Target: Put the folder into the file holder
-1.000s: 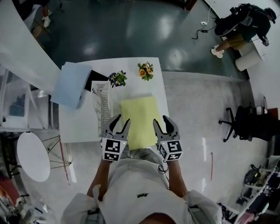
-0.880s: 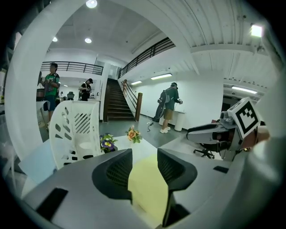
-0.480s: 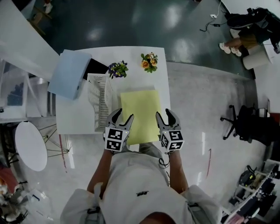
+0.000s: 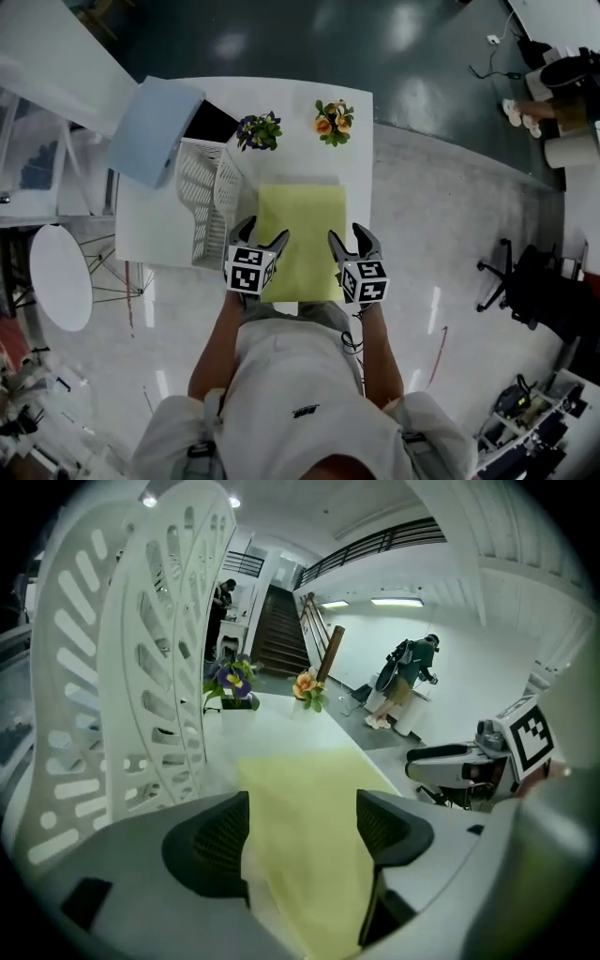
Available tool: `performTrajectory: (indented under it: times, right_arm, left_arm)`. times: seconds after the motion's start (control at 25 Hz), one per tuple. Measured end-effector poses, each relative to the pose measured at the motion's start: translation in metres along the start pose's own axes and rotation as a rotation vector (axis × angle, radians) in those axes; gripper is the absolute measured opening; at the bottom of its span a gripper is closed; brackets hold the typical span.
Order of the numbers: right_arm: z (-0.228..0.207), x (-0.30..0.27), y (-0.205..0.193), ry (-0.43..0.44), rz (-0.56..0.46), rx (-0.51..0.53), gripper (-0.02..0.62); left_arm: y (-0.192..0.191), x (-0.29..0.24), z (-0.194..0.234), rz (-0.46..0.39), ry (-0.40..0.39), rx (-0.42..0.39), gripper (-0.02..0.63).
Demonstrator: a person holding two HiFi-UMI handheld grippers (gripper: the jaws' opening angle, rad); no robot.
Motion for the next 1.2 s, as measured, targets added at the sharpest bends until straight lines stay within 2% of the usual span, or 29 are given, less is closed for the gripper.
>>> performTrajectory:
  times: [0.2,0.44,0.72,0.88,1.0,1.2]
  right_arm:
    - [-0.012,-0.019,-0.012,0.041,0.061,-0.018,0.267]
    - [-0.024,-0.038,-0.024,0.075,0.108,-0.057,0.309]
    - [-0.028,-0.058,-0.035,0.123,0.153,-0.093,0.36]
    - [-0.029,-0.067,-0.042,0.142,0.164,-0.133,0.365]
    - [-0.029,-0.068,-0.049,0.161,0.152,-0.201,0.365]
    - [-0.028,-0.067,-0.051,0.166,0.126,-0.263,0.359]
  left_arm:
    - [-0.007,-0.021,0.009,0.065,0.003,0.05,0.393]
    - [-0.016,-0.041,0.02,0.122,-0.029,0.113,0.42]
    - [-0.027,-0.055,0.023,0.185,-0.065,0.136,0.426]
    - [-0.032,-0.059,0.025,0.188,-0.083,0.178,0.428]
    - [-0.035,-0.062,0.023,0.195,-0.12,0.208,0.428]
    - [-0.036,-0.062,0.021,0.18,-0.131,0.2,0.428]
Point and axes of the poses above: the fingertips, and each gripper's own axes: x backward along the fingers, z to its left, y out of its top, the point moved 8 cm from there along x, backward along the fingers, and after that the axes turned 3 degrees about z, right-handed, at the moved point
